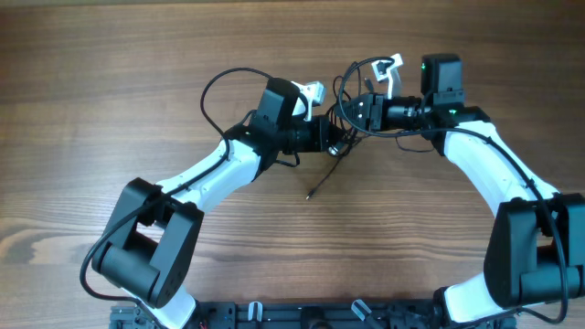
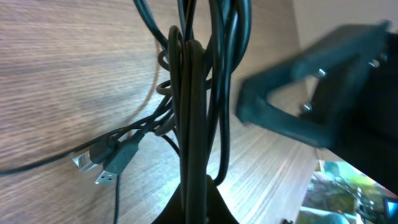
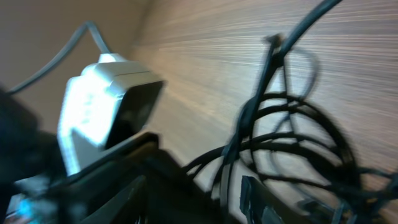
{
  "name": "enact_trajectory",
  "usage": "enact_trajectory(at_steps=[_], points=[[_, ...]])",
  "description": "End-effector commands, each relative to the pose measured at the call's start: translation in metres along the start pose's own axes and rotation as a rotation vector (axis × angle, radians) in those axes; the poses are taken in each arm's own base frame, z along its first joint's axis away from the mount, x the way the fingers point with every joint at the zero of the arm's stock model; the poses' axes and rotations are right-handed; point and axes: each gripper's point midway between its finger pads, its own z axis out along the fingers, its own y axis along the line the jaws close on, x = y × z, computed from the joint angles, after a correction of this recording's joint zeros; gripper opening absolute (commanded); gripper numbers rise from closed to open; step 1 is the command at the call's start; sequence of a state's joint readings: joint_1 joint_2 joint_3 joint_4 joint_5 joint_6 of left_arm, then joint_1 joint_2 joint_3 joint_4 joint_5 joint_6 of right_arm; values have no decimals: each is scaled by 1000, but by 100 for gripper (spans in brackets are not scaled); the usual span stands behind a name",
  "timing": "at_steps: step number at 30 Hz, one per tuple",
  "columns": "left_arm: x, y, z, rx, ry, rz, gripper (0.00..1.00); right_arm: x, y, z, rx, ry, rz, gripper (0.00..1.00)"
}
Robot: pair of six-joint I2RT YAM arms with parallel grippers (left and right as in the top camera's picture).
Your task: Untangle cables
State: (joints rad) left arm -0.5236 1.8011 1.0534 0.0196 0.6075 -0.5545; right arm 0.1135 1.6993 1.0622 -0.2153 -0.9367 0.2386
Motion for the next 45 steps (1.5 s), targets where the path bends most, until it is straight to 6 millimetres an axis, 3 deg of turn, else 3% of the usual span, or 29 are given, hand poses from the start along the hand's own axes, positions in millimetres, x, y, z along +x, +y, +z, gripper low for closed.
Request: enact_trajectory(at_steps=[1, 6, 9, 15, 16, 18, 21, 23, 25, 27, 29, 33, 35, 39, 40, 41, 42, 44, 45], points=[[2, -9, -2, 49, 20, 31, 4, -11, -16, -5, 139, -42, -65, 51], [0, -11, -2, 57, 15, 39, 4, -5, -28, 1, 162, -22, -46, 49], [-1, -11, -2, 60, 11, 42, 4, 2, -12, 8, 34, 13, -40, 45], [2, -15, -2, 83, 25, 70, 4, 8, -27, 20, 70, 31, -34, 46], [2, -15, -2, 84, 26, 70, 4, 12, -27, 24, 58, 45, -29, 42], [2, -15, -2, 85, 26, 70, 4, 22, -9, 33, -36, 85, -81, 33], [1, -13, -2, 75, 19, 69, 4, 25, -2, 36, -61, 98, -89, 4], [-2, -9, -2, 49, 3, 68, 4, 23, -2, 30, -89, 90, -73, 4], [-3, 5, -2, -23, -13, 47, 4, 9, 16, 5, -264, 52, -57, 4], [1, 17, -2, -79, -5, 23, 4, -11, 32, -33, -456, -5, -72, 4], [7, 20, -2, -96, 20, 37, 4, -34, 31, -66, -514, -50, -69, 4], [29, 19, 3, -113, 93, 71, 4, -84, 10, -117, -396, -230, -75, 4], [42, 19, 4, -130, 135, 83, 4, -110, -14, -144, -304, -376, 18, 4], [54, 31, 3, -209, 165, 65, 4, -132, -65, -183, -184, -568, 275, 4], [55, 34, 3, -221, 166, 62, 4, -133, -72, -190, -160, -597, 282, 6], [54, 34, 3, -224, 164, 63, 4, -133, -77, -193, -132, -612, 243, 14], [53, 35, 3, -227, 160, 64, 4, -130, -82, -191, -97, -611, 195, 25], [49, 37, 3, -246, 140, 71, 4, -119, -93, -183, -58, -574, 185, 61], [45, 39, 3, -261, 120, 74, 4, -109, -100, -175, -36, -539, 205, 71]])
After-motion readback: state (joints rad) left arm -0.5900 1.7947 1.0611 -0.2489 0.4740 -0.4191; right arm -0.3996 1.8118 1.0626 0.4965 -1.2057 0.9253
